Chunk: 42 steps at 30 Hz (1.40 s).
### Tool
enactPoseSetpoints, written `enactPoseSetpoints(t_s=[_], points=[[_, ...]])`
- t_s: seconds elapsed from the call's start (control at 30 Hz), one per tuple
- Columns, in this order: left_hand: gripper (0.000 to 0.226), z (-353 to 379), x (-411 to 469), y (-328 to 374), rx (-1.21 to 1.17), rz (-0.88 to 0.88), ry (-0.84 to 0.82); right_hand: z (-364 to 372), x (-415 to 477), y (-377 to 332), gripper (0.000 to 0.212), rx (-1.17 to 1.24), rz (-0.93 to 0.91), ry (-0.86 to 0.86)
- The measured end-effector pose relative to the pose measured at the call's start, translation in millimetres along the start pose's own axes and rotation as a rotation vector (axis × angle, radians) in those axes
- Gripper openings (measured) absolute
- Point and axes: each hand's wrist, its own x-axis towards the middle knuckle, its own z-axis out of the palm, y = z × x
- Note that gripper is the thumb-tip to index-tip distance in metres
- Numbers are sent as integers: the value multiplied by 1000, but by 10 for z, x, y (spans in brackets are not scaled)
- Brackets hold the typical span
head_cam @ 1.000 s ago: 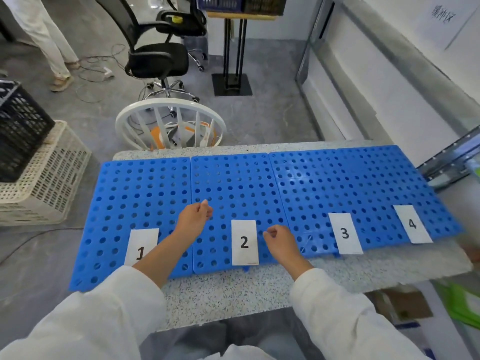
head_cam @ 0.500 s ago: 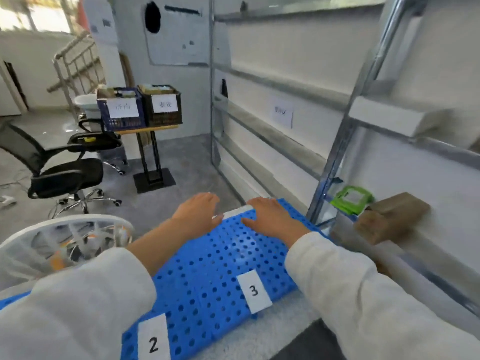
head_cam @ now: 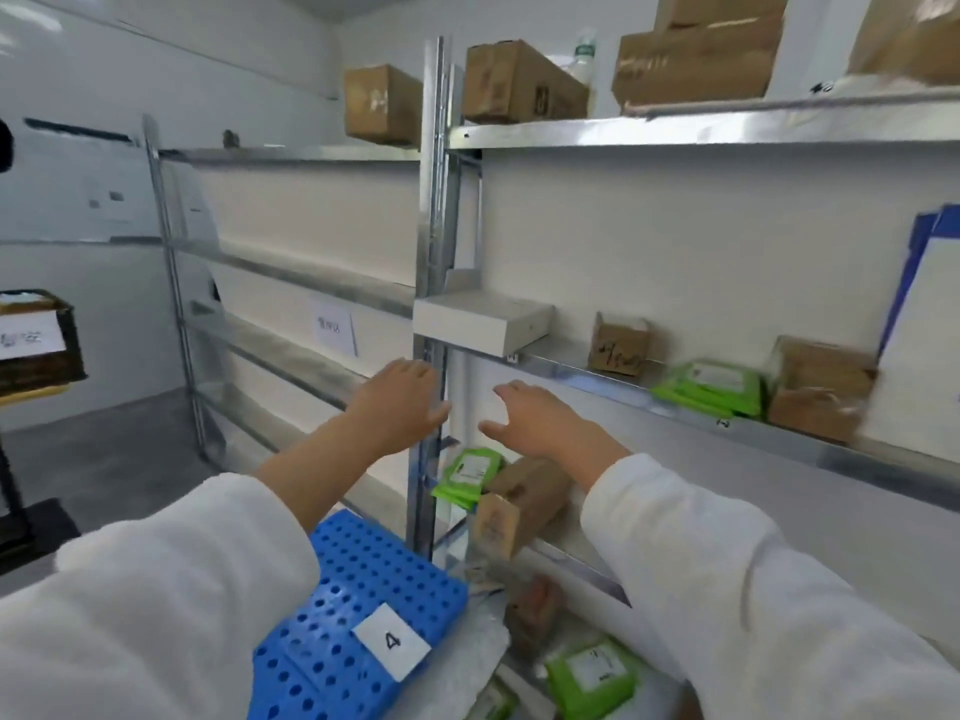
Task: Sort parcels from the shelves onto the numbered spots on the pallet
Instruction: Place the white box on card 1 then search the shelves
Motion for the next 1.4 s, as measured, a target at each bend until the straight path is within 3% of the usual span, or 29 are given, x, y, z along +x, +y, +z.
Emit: enactPoseSetpoints(t_s=[0.23,0.57,0.7,0.9,1.03,1.2,1.4], points=[[48,-29,789,44,207,215,9,-348,371,432,65,80,36,77],[55,344,1740,-503,200,141,-21,-339,1493,746,50,203,198,118],[55,570,2204,-749,123,54,-16,-271,1995,897,52,258,199,68],[52,903,2678,-964,26,-100,-22,-1,2536,1011,56,518,391,177],[47,1141,2850,-1058,-154,-302,-102,164,2717,1065,48,722,448,188],[28,1260,3013,-1160,-303,-386,-43,212,2879,1104,45,1004,561,157],[37,1352,3141,-1266,-640,-627,-26,189,3043,1024,34,1376,731,181]])
